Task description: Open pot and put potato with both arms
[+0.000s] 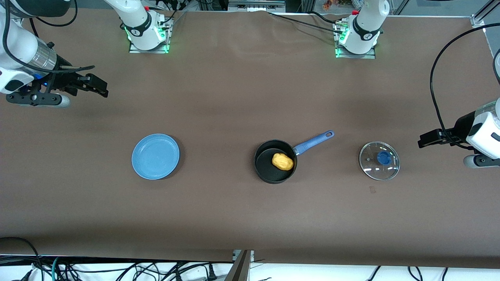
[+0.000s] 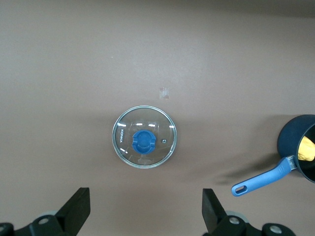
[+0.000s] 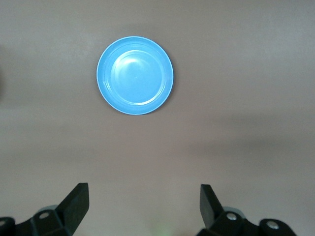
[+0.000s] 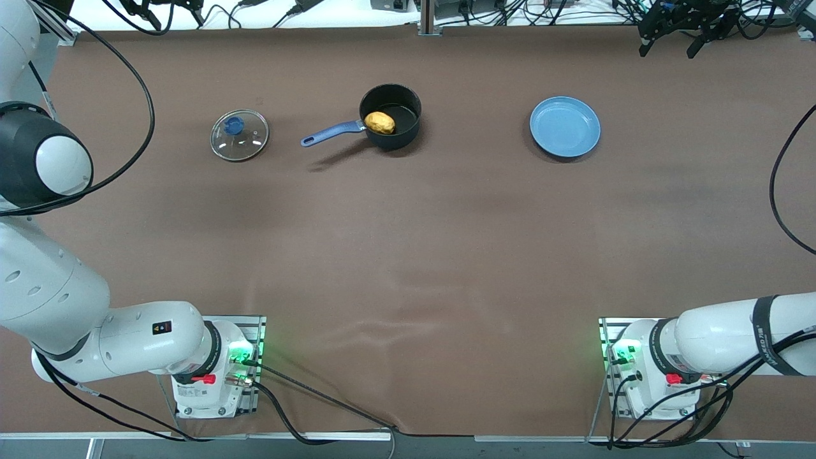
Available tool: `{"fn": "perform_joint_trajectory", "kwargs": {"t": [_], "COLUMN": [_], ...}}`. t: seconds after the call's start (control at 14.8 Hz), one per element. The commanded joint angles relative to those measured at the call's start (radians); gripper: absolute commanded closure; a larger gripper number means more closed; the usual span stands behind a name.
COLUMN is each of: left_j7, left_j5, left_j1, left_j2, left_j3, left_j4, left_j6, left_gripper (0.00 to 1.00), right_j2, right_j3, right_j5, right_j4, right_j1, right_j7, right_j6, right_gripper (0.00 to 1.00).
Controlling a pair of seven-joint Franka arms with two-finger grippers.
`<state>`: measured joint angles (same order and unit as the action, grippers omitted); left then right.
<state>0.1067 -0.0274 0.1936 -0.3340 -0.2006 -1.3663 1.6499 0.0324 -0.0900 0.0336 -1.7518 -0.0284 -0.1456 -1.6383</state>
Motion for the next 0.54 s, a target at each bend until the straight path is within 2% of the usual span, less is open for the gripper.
{"fn": "perform_joint_trajectory", "kwargs": {"t": [0.0,0.14,0.47], "left_j7": [-0.028,-0.028,-0.030], "left_j5": [0.003,0.001,0.001], "left_j1": [-0.002,-0.003,-0.003], "left_j2": [-0.010,-0.010,-0.010], "left_j3": [0.003,0.003,0.003], "left_j4": [0.026,0.024,0.024], "left_j6": [-0.021,-0.021,-0.021], "left_gripper": [0.00,0.00,0.00], "right_j2": [0.017,-0.009,-0.022], "right_j3": [0.004,0.003,0.003], "right_j5": [-0.041,-0.043,-0.050], "right_j4": [-0.014,0.032,0.058], "right_j1": [-0.002,-0.002,-0.001], "right_j7": [0.032,0.020,0.035], "right_j6": [-0.021,-0.009,-0.006], "right_gripper": [0.01,0.01,0.01]}}
